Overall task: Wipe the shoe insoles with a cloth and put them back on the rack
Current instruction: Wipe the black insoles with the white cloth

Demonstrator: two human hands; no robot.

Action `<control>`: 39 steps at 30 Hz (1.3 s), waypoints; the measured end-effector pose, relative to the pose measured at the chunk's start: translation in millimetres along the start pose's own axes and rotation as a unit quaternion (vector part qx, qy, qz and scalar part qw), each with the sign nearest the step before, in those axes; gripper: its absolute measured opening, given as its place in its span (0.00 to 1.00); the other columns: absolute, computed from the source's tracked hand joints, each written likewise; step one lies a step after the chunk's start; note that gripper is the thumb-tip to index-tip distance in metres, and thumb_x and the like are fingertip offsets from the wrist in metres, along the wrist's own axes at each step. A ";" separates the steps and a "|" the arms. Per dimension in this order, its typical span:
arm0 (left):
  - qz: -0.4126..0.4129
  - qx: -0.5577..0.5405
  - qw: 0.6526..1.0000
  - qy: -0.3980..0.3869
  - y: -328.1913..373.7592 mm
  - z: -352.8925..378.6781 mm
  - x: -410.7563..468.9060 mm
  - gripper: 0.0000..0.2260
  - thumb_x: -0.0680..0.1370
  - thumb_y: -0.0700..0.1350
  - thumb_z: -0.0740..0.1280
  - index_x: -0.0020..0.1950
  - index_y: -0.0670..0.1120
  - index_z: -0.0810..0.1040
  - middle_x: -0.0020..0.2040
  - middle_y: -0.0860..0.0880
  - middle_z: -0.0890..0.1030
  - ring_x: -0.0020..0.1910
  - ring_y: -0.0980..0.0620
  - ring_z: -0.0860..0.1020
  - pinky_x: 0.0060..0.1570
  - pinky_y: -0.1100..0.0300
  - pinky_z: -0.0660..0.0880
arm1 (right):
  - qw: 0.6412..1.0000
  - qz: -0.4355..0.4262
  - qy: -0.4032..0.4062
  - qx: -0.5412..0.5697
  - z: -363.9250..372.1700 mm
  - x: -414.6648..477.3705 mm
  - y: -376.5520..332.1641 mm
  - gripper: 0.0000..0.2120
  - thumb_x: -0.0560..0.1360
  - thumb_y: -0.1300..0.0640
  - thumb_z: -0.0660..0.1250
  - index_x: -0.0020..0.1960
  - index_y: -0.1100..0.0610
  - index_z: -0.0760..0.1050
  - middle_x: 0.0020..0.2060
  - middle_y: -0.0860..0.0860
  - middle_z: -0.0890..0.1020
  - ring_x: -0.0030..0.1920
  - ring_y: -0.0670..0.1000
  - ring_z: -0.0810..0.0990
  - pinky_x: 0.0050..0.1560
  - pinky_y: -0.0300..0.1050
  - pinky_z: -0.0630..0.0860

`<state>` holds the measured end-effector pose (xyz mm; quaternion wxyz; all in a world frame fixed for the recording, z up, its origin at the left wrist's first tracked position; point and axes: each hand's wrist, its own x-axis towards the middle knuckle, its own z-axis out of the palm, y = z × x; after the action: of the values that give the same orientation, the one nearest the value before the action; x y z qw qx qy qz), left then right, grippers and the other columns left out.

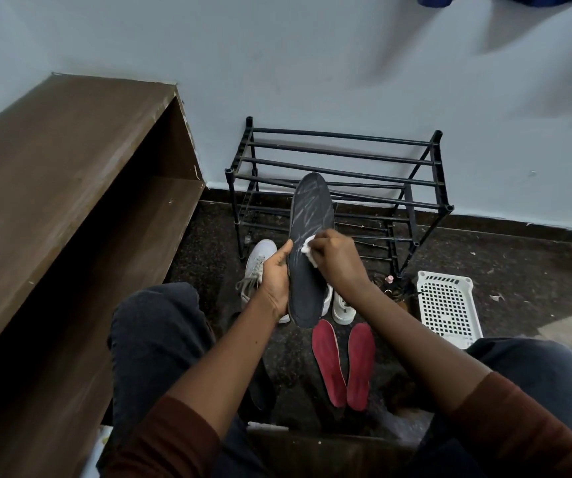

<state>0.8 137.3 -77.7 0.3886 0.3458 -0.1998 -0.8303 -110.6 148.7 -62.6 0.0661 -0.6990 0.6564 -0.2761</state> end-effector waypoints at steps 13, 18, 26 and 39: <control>-0.035 0.035 0.998 0.039 -0.3 6.9 -3.6 0.38 0.83 0.56 0.42 0.29 0.46 0.85 0.31 0.46 0.83 0.32 0.53 0.83 0.38 0.61 0.78 | 0.996 -0.090 0.003 0.001 8.1 5.8 -3.4 0.05 0.65 0.65 0.67 0.33 0.63 0.80 0.32 0.59 0.80 0.29 0.60 0.78 0.31 0.44 0.77; -0.037 0.035 0.998 0.037 -0.7 4.0 -0.4 0.37 0.82 0.58 0.42 0.36 0.46 0.86 0.35 0.45 0.84 0.35 0.51 0.83 0.45 0.56 0.75 | 0.997 -0.069 0.003 -0.016 7.4 11.8 -1.0 0.05 0.65 0.67 0.66 0.33 0.64 0.79 0.33 0.60 0.79 0.30 0.62 0.77 0.31 0.47 0.77; -0.082 0.059 0.995 0.020 1.1 -9.3 12.0 0.41 0.77 0.68 0.40 0.68 0.37 0.70 0.45 0.46 0.83 0.66 0.37 0.70 0.67 0.51 0.66 | 0.993 -0.116 -0.006 0.024 18.9 -36.6 -14.2 0.04 0.65 0.66 0.67 0.33 0.63 0.80 0.34 0.56 0.81 0.31 0.58 0.78 0.36 0.43 0.69; -0.086 0.018 0.996 0.017 -1.4 1.3 4.6 0.38 0.80 0.64 0.43 0.39 0.43 0.86 0.39 0.43 0.84 0.42 0.48 0.83 0.47 0.56 0.72 | 1.000 0.022 0.009 -0.004 12.1 12.1 -4.6 0.06 0.70 0.67 0.66 0.40 0.66 0.82 0.39 0.61 0.80 0.39 0.63 0.78 0.41 0.50 0.75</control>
<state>-3.0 134.6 -79.6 0.3127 0.3826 -0.1775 -0.8511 -101.0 134.5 -67.0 0.0637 -0.6819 0.6734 -0.2784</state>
